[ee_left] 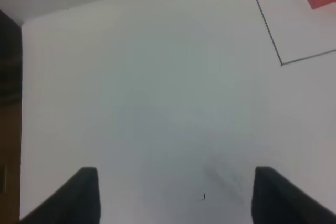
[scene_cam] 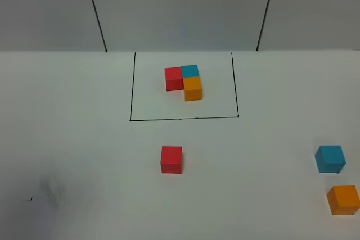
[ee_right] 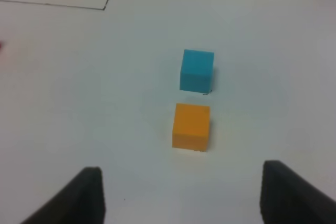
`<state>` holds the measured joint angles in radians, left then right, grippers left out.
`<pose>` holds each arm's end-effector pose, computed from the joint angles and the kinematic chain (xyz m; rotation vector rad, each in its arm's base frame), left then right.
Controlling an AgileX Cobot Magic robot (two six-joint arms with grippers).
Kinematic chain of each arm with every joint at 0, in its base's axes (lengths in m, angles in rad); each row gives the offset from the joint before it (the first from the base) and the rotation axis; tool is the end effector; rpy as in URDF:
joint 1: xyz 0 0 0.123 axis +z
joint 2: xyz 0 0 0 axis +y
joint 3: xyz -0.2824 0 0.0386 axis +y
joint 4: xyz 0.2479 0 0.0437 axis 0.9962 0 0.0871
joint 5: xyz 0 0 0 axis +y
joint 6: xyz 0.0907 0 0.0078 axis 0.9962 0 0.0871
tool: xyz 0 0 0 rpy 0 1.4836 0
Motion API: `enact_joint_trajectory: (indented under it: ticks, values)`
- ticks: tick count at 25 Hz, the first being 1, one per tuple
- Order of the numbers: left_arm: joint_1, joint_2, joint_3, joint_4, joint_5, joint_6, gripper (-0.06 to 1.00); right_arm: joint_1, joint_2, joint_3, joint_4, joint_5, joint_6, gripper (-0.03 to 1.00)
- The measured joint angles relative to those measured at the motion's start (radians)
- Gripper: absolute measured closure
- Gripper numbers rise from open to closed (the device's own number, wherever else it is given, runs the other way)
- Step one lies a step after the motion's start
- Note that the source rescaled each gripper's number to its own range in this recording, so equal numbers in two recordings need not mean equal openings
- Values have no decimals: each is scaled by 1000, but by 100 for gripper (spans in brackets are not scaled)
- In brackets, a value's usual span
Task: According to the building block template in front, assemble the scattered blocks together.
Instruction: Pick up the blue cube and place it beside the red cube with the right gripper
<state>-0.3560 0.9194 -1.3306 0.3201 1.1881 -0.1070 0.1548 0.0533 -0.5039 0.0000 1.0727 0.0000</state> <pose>0.1380 -0.0229 0.4559 0.2520 2.1973 0.1443 0.0024 0.0004 0.2774 -0.1629 2.1008 0.0928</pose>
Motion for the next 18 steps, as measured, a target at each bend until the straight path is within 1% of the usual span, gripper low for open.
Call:
enact_joint_trajectory:
  ticks: [4, 11, 13, 18]
  values:
    - [0, -196, 61, 1, 1, -32, -3, 0, 0, 0, 0, 0, 0, 63]
    - [0, -411, 74, -7, 1, -36, -3, 0, 0, 0, 0, 0, 0, 63]
    - [0, -452, 77, -37, 1, -37, -3, 0, 0, 0, 0, 0, 0, 63]
    - [0, -530, 110, -143, 1, -16, -3, 0, 0, 0, 0, 0, 0, 63]
